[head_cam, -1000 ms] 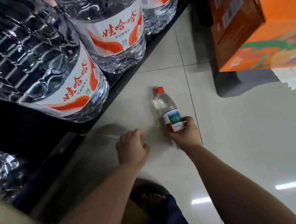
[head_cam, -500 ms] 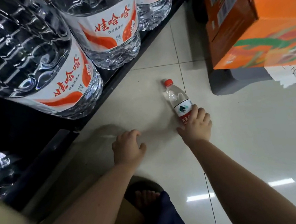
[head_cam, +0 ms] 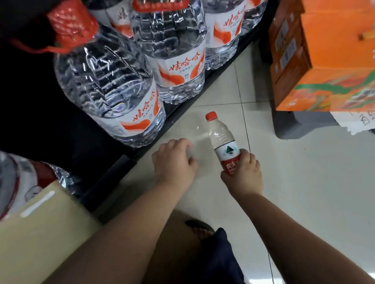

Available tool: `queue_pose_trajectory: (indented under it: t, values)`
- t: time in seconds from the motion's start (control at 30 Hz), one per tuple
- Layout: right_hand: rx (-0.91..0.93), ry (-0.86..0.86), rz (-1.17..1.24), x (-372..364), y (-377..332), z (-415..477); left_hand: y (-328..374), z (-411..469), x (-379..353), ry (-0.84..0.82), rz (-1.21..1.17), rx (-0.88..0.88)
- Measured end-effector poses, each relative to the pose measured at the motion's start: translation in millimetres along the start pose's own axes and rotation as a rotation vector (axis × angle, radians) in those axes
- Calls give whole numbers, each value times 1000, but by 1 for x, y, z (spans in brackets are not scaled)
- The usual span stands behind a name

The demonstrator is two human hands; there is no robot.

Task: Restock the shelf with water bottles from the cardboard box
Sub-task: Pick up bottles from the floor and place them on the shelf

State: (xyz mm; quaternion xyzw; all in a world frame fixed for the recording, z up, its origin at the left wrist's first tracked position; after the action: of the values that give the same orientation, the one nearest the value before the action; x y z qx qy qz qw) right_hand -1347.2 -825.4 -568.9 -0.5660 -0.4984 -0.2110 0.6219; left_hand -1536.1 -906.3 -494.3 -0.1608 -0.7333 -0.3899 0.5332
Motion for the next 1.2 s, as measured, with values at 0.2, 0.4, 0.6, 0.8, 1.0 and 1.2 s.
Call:
queue_pose_trajectory:
  t: [0.2,0.4,0.6,0.8,1.0,1.2]
  values:
    - [151,178,181,113,-85,-49,2,-63,141,100,80,89]
    - [520,212,227,215,-205,-112,-9,-136,283,328,21,162]
    - [844,190,205,285,-334,-181,-11,-192,402,502,44,154]
    - [962,248,198,314,-430,-227,-44,-252,498,615,72,220]
    - [976,209,335,290,-493,-252,-107,-286,549,677,136,359]
    - [953,144,405,250,-539,-243,-149,-266,556,631,146,410]
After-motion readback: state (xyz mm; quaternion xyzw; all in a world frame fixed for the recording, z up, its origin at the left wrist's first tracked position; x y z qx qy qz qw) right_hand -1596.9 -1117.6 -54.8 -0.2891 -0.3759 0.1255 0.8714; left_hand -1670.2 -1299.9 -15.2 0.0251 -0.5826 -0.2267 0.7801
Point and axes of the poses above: each hand's wrist, its own z-axis towards the middle knuckle, its own x-axis out of the back of the hand, y = z × x, the point moved 10 cm from there along z, towards the middle knuckle, and after that the axes turned 7 degrees about x, right-handed, at the moved point
